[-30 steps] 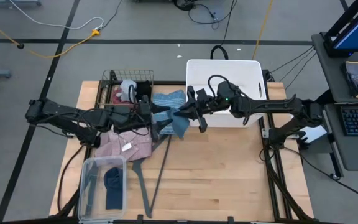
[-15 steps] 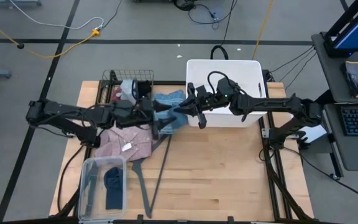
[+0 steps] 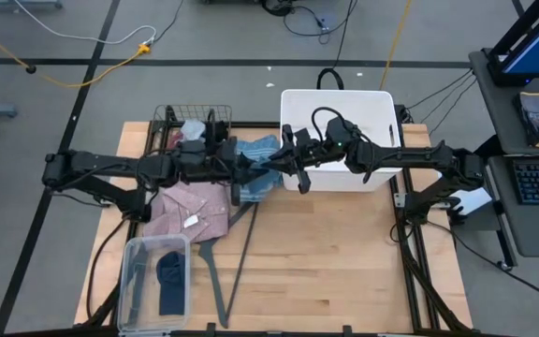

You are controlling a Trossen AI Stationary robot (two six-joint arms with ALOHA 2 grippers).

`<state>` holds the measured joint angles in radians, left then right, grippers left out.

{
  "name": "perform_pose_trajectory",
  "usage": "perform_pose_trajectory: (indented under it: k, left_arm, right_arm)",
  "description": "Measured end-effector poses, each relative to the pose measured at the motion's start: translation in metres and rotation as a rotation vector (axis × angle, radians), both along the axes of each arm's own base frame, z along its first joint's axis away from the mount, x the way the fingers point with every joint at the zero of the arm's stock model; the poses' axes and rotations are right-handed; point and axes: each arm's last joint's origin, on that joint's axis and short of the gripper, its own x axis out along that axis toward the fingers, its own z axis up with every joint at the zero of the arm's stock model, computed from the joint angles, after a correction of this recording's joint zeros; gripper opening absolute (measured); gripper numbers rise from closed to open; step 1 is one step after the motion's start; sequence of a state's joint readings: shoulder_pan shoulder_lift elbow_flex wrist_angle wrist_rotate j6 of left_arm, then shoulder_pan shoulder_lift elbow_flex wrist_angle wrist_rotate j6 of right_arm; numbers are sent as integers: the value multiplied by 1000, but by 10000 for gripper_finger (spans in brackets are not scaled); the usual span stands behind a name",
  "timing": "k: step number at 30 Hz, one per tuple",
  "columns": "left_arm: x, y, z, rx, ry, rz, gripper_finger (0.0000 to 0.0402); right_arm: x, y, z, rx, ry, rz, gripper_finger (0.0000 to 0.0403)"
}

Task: Pick & Place Cloths
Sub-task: Put the blue sock into the transparent bin

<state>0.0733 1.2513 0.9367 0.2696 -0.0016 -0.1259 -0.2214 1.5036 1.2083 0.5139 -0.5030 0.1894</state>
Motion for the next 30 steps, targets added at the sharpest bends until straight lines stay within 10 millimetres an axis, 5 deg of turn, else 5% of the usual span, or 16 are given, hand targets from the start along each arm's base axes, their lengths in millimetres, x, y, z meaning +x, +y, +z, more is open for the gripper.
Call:
perform_pose_trajectory:
  k: [12, 22, 30]
  left_arm:
    - [-6, 2, 2, -35, 16, -8, 7]
    - [-48, -7, 21, -90, 57, 110, 5]
    - [-81, -33, 34, -289, 45, 30, 4]
  right_arm:
    - [-2, -6, -3, 28, 51, -16, 50]
    - [-10, -16, -13, 129, 223, 104, 122]
    - [-12, -16, -15, 136, 251, 116, 149]
